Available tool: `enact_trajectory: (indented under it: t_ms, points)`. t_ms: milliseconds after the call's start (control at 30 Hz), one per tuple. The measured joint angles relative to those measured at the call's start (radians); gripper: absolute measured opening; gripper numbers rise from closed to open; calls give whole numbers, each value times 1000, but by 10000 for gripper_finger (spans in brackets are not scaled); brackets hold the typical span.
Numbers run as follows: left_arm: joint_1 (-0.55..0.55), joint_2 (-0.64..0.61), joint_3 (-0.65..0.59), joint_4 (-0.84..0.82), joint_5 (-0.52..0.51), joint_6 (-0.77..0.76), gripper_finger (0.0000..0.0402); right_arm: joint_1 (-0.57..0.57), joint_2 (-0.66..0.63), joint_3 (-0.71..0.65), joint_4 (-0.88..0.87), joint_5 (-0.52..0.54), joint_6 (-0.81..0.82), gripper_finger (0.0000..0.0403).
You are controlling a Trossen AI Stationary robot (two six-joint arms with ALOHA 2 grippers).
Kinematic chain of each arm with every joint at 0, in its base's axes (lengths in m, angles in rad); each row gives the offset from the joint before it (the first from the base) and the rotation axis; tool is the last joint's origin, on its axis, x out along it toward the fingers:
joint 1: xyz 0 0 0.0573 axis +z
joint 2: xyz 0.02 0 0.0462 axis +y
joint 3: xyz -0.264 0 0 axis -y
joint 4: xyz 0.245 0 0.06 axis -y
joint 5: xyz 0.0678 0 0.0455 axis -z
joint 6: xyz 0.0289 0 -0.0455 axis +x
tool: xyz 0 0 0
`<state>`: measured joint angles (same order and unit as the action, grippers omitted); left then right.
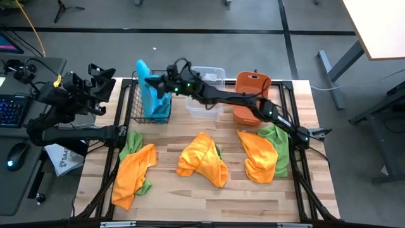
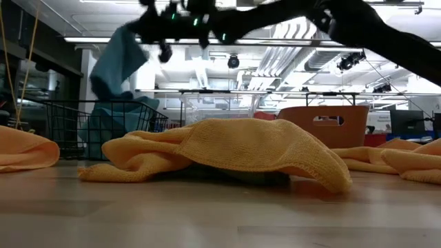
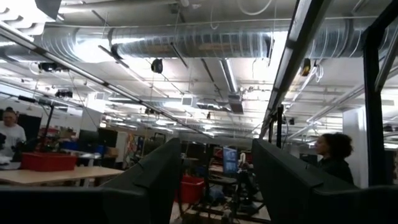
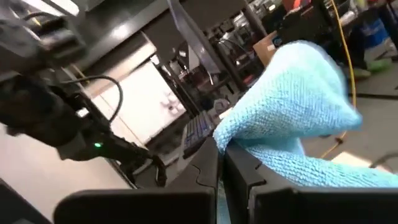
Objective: Sort microfiber towel by color & place in baskets
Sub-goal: Put the blue towel into the wire basket, then put the middle orange towel into the transparent bin
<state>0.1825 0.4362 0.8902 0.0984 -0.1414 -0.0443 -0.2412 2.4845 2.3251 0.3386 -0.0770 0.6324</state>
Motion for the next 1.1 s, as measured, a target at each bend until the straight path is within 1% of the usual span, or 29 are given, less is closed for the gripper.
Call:
enact_trajectory:
  t_ms: [67, 133, 200, 267, 367, 467, 533, 600, 700, 833, 933, 1033, 1100]
  points:
    - [0, 0, 0, -2, 1, -6, 186, 0, 13, -33, -23, 20, 54, 5]
    - [0, 0, 0, -3, 2, -6, 186, -4, 18, -38, -120, 21, 99, 23]
    - [0, 0, 0, -4, 6, -6, 186, -7, 18, -38, -217, 20, 121, 57]
    - [0, 0, 0, -7, 8, -6, 186, -7, 18, -38, -278, 16, 112, 101]
    - [0, 0, 0, -8, 9, -6, 186, -7, 8, -32, -318, -14, 34, 177]
    - [0, 0, 0, -34, 9, -5, 186, -5, -17, 17, -412, -42, -84, 248]
    - [0, 0, 0, -63, 9, -5, 186, -7, -47, 33, -503, -47, -146, 284]
    - [0, 0, 0, -90, 7, -4, 186, -18, -89, 15, -597, -44, -183, 309]
    - [0, 1, 0, -125, -1, -5, 186, -32, -143, 13, -728, -35, -256, 324]
    - [0, 13, -1, -146, -20, -10, 186, -35, -224, 13, -854, -38, -360, 323]
    - [0, 30, -1, -161, -29, -63, 186, -31, -294, 14, -1069, -21, -488, 317]
    - [0, 75, -1, -216, -29, -147, 186, -16, -367, 14, -1316, 67, -570, 312]
    - [0, 124, -1, -255, -27, -187, 186, -2, -409, 14, -1447, 95, -593, 310]
